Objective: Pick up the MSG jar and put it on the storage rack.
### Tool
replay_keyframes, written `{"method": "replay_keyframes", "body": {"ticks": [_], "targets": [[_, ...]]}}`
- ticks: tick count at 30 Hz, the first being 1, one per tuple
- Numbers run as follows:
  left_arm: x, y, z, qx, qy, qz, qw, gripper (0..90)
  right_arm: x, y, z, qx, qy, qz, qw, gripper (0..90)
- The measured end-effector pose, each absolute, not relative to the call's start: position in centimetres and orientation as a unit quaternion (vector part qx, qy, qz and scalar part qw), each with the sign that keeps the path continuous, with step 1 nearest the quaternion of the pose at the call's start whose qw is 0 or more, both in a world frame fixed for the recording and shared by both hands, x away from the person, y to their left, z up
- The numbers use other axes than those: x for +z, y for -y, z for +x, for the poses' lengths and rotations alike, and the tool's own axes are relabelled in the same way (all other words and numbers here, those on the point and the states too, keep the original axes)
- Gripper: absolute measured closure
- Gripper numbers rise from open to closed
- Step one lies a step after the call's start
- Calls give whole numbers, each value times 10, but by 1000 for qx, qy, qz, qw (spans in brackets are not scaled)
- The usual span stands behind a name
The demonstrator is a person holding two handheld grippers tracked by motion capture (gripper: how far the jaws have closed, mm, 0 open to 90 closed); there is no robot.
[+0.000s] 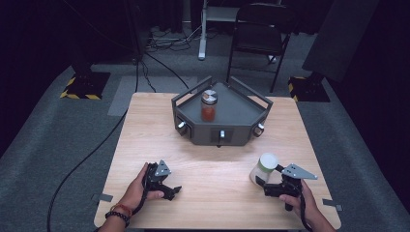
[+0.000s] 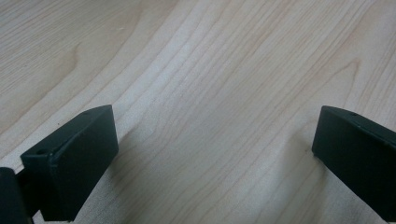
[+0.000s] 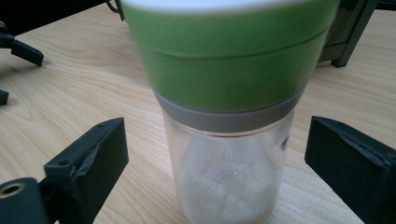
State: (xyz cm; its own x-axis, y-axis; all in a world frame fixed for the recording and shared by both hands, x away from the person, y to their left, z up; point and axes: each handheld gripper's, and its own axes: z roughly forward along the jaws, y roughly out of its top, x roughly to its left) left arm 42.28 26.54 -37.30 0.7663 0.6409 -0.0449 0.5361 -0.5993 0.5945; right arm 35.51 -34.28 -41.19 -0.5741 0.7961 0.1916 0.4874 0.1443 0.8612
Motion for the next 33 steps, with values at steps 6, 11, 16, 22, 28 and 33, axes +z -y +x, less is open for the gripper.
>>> {"method": "replay_keyframes", "body": {"ticks": [6,11,16,22,28,33], "targets": [[-373,-265,423,87,-330,890,302,2,-415,340,355,503,-723,442,169,117],[-373,-266,423,87,-330,890,302,2,-416,339,359,514,-716,441,171,183],[-373,-266,423,87,-330,890,302,2,-418,337,363,516,-713,443,168,302],[-373,-265,423,86,-330,890,301,2,-418,334,361,511,-722,426,188,333],[-373,-265,423,86,-330,890,301,1,-414,332,361,510,-720,425,203,346],[-373,-265,424,87,-330,890,302,1,-413,332,362,509,-723,419,204,345]]}}
